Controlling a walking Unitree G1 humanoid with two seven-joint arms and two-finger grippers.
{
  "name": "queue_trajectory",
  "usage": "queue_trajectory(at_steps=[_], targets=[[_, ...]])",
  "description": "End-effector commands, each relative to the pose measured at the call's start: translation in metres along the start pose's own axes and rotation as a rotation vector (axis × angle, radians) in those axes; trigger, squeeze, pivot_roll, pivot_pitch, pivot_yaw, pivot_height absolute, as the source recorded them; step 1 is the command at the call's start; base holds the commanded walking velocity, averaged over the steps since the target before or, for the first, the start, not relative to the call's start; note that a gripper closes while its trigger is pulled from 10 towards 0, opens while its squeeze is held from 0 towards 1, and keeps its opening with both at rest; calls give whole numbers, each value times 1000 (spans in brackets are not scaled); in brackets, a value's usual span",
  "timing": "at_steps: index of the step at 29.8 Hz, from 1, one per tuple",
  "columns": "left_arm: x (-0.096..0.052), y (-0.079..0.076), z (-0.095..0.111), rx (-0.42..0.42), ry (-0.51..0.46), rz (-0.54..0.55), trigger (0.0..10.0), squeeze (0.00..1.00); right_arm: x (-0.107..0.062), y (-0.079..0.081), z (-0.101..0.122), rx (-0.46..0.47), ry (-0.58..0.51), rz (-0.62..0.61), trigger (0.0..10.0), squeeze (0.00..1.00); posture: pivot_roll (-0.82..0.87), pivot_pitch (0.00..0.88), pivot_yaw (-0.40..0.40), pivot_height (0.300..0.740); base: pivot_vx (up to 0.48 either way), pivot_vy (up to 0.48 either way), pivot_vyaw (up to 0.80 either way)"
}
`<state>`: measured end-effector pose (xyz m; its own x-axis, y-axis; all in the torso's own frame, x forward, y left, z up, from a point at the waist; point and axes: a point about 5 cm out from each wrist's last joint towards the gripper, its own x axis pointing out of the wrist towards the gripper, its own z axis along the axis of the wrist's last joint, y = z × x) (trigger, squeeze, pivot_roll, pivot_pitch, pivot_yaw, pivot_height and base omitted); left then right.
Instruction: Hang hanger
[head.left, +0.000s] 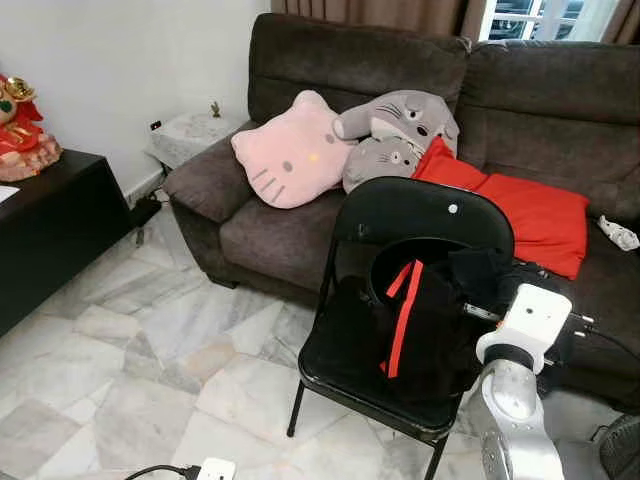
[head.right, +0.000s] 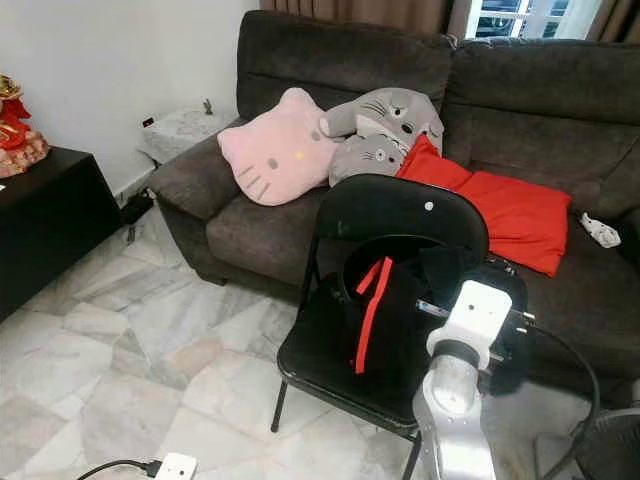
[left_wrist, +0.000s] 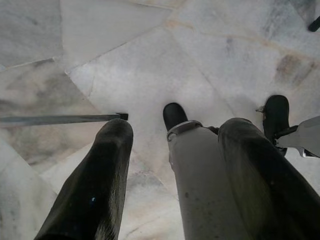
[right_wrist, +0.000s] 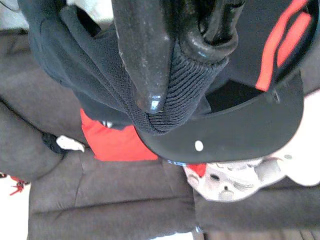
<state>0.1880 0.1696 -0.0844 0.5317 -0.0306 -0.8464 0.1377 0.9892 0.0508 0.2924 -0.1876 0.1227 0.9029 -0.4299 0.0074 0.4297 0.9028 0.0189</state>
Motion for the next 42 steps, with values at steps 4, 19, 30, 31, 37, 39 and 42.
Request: queue_trajectory(at_steps=[4, 19, 30, 31, 37, 39, 42], targets=[[0, 3, -2, 21, 13, -1, 10000, 0, -5, 4, 6, -4, -20, 19, 10000, 0, -2, 1, 42, 740, -124, 0, 0], [0, 0, -3, 6, 13, -9, 10000, 0, -1, 6, 13, -19, -45, 24, 10000, 0, -6, 0, 28, 740, -281, 0, 0], [0, -1, -3, 10, 12, -16, 10000, 0, 0, 5, 31, -32, -154, -15, 10000, 0, -12, 0, 32, 740, -293, 0, 0], [0, -1, -3, 11, 13, -16, 10000, 0, 0, 6, 36, -36, -183, -11, 10000, 0, -12, 0, 32, 740, -292, 0, 0], [0, -1, -3, 10, 12, -18, 10000, 0, 0, 8, 43, -48, -221, -11, 10000, 0, -9, 0, 32, 740, -292, 0, 0], [0, -1, -3, 9, 11, -17, 10000, 0, 0, 10, 43, -62, -225, -10, 10000, 0, -9, 0, 32, 740, -292, 0, 0], [0, -1, -2, 8, 10, -17, 10000, 0, 0, 10, 43, -68, -227, -11, 10000, 0, -8, 0, 31, 740, -294, 0, 0]])
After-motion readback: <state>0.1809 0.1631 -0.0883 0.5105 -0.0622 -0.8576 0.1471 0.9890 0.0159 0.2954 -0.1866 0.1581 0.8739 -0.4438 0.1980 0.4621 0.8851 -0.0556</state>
